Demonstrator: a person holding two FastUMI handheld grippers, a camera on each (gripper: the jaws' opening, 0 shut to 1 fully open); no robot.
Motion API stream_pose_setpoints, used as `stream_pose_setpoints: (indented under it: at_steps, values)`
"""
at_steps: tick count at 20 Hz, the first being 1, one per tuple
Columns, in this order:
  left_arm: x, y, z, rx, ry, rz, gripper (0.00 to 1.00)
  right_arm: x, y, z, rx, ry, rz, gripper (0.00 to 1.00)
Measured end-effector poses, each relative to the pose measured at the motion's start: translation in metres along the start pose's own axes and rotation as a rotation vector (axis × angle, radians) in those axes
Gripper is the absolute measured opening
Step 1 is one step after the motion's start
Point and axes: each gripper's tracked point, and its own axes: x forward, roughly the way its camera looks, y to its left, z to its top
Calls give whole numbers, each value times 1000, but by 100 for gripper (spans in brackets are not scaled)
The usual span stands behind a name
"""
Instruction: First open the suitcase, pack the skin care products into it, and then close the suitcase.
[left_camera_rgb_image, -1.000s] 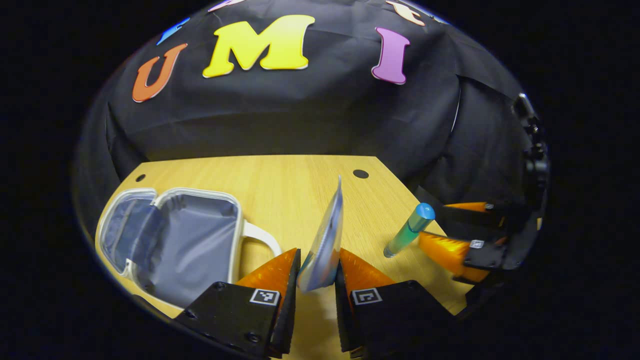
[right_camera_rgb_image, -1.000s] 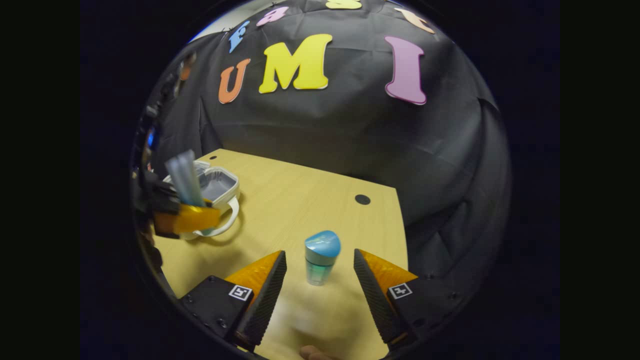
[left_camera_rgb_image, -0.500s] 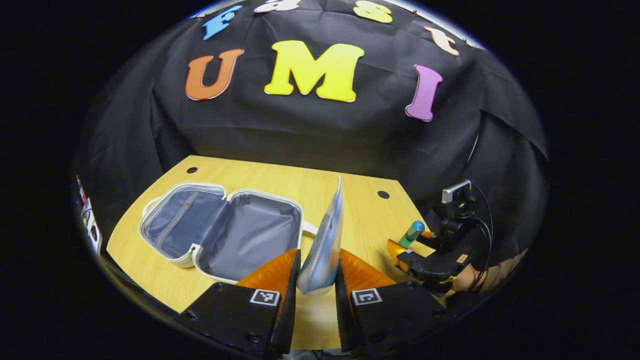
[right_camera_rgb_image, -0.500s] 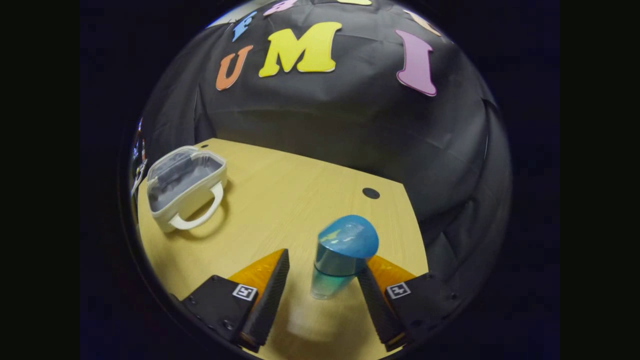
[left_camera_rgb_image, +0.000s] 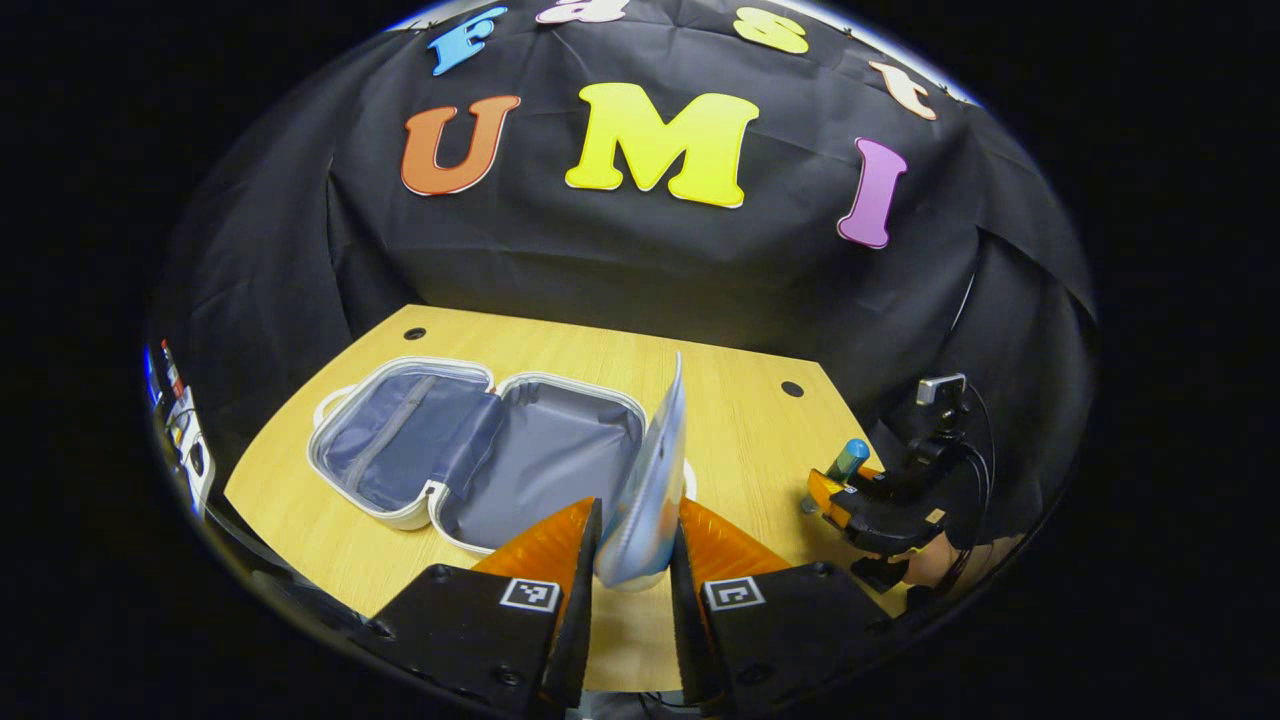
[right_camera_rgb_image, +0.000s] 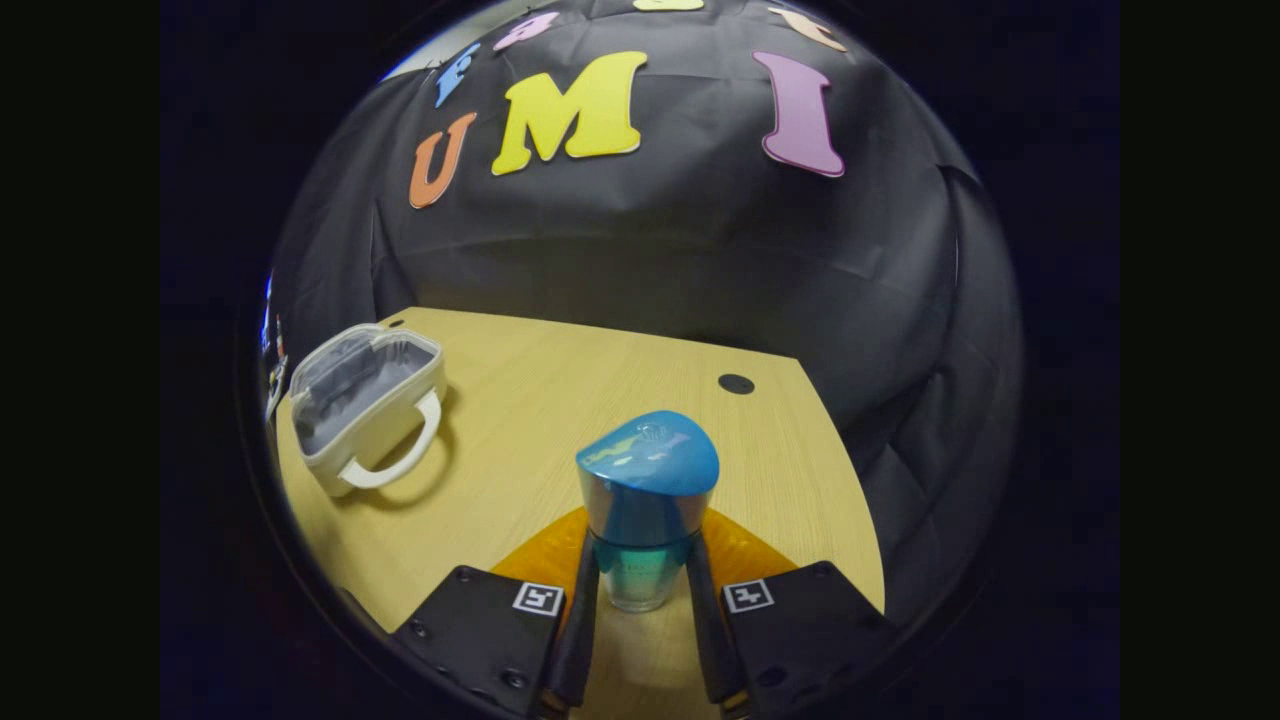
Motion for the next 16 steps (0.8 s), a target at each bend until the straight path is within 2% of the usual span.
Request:
stream_pose_setpoints:
  at_steps: [1, 4, 5, 7, 8, 9, 12, 13, 14, 16]
  values:
    - [5, 9, 1, 1, 1, -6, 39, -13, 3, 8, 5, 0, 0, 39]
    - [16, 39, 9, 10, 9, -1, 39, -51, 19, 39, 17, -2, 14, 41]
    - [26, 53, 9, 6, 21, -4, 39, -62, 28, 49, 13, -5, 18, 39]
    - [50, 84, 8, -2, 38, -6, 39, -80, 40, 70, -9, -26, 7, 41]
    - [63, 95, 7, 3, 38, -13, 45, -89, 46, 80, -7, -35, 2, 41]
    - [78, 106, 4, 8, 49, -15, 39, -95, 54, 89, 4, -44, 2, 41]
    - [108, 125, -20, 13, 138, -28, 39, -109, 70, 106, 25, -48, -26, 41]
    - [116, 130, -34, 23, 182, -22, 45, -113, 76, 107, 28, -45, -32, 41]
    - [122, 135, -46, 40, 228, -16, 39, -116, 81, 108, 25, -36, -38, 41]
    - [127, 141, -71, 77, 324, 6, 38, -120, 88, 105, 24, -15, -44, 41]
